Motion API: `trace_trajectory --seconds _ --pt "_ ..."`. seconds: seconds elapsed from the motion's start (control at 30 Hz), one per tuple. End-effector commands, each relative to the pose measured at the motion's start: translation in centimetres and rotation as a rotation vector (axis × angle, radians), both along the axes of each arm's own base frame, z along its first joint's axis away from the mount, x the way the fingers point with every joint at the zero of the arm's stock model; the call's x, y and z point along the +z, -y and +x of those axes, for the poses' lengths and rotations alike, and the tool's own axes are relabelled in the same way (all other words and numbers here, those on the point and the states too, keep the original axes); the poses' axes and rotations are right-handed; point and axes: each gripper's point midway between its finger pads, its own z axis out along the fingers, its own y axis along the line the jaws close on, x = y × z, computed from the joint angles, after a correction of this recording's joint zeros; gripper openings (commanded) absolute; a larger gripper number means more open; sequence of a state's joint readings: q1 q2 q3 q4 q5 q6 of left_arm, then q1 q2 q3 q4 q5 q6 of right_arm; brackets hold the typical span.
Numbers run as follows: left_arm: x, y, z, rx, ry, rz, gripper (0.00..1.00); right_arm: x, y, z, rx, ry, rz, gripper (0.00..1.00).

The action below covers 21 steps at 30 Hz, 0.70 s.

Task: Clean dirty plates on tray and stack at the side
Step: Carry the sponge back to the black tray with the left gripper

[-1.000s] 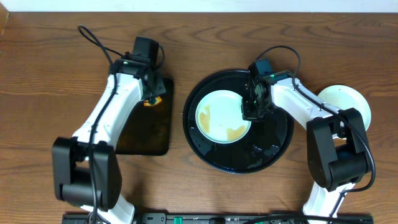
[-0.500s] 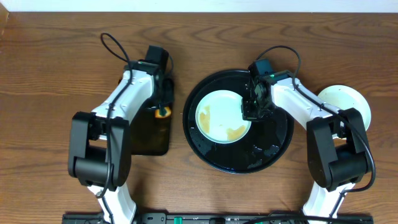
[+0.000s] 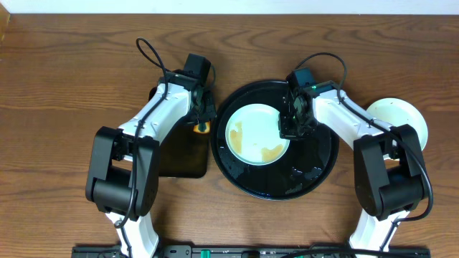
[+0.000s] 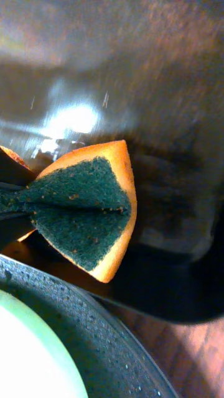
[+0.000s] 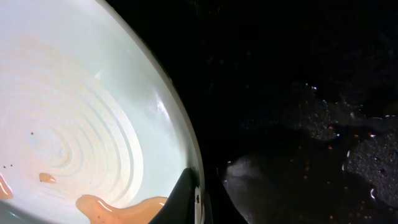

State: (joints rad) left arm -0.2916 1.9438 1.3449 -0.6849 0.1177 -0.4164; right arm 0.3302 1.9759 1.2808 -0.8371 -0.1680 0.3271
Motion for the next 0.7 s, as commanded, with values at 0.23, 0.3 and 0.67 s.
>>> trace_trajectory --seconds 0.23,0.3,0.67 --pt "-0.6 -0.4 -0.4 -0.043 -0.021 0.008 0.08 -2.1 1.4 -1.9 0.022 -0.071 -0.075 0.01" --pt "-0.6 -1.1 -0.7 -0.031 -0.034 0.022 0.11 -2.1 1.4 -1.9 0.022 -0.071 -0.075 0.01" --pt "-0.5 -4.2 -2.5 0.028 -0.128 0.043 0.38 -2.1 1.4 -1.9 0.022 -0.071 -0.075 0.04"
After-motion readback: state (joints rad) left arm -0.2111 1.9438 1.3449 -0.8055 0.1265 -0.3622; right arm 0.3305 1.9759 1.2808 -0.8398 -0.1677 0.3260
